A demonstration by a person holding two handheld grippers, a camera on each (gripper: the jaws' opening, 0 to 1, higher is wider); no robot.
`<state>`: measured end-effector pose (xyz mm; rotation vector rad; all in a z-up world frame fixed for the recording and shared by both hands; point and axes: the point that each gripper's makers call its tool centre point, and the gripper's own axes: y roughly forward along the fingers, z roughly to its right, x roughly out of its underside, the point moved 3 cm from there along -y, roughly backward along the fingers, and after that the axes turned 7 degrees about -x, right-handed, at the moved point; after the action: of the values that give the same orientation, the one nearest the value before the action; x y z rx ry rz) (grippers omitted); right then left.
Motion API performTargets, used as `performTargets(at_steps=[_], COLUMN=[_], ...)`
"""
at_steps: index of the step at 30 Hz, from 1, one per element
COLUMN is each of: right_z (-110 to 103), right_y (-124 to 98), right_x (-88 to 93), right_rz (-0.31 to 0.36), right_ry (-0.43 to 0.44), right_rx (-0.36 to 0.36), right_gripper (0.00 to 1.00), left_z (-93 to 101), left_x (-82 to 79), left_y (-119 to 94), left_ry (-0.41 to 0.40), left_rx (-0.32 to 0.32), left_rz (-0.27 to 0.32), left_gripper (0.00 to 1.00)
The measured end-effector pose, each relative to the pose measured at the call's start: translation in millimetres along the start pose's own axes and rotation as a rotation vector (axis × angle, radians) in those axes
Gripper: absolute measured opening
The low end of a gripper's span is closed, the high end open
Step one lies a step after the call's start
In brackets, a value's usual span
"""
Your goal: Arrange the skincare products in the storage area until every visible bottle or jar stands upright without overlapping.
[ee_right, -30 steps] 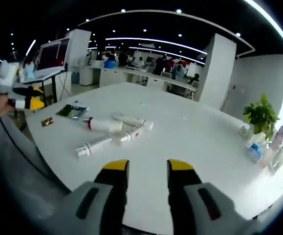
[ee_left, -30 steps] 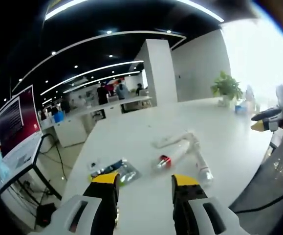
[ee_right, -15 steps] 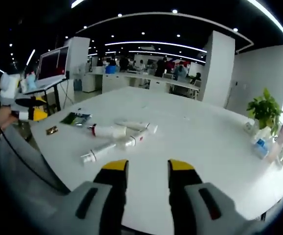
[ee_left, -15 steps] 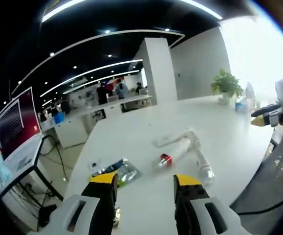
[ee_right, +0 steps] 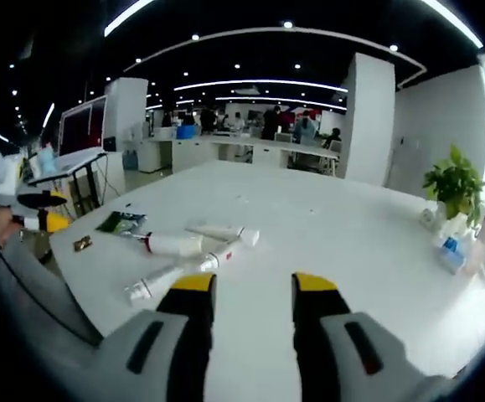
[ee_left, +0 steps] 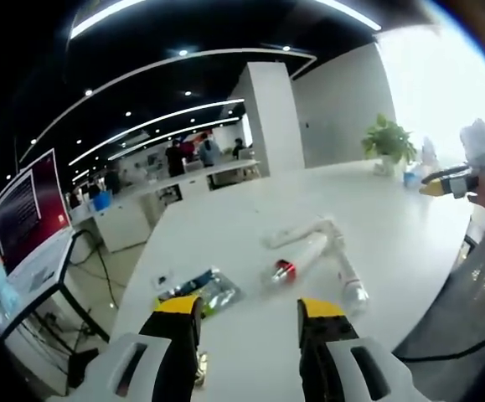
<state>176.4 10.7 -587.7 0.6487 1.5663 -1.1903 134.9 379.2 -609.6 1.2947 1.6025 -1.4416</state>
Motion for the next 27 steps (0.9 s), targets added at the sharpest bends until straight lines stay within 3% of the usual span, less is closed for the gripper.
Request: performTargets(at_steps=[5,21,27], right_z=[4,4,6], right_y=[13,42,54], right_x=[-14.6,-35.8,-35.8], right_rz=[0.032,0.046,0.044], right_ry=[-0.041,-0.116,-0.097], right_rx=[-0.018,-0.053,-0.07], right_gripper=[0.38,0.39,0.4], left_z=[-0.8,-3.2,-2.1], left_x=[0.2,0.0,0.4], left_y=[-1,-1,-2], left_ry=[0.006,0.017,0.044], left_rx=[-0.007,-0.017,-0.019], left_rz=[0.001,0.005,0.002], left_gripper=[0.48,0.48,0.48])
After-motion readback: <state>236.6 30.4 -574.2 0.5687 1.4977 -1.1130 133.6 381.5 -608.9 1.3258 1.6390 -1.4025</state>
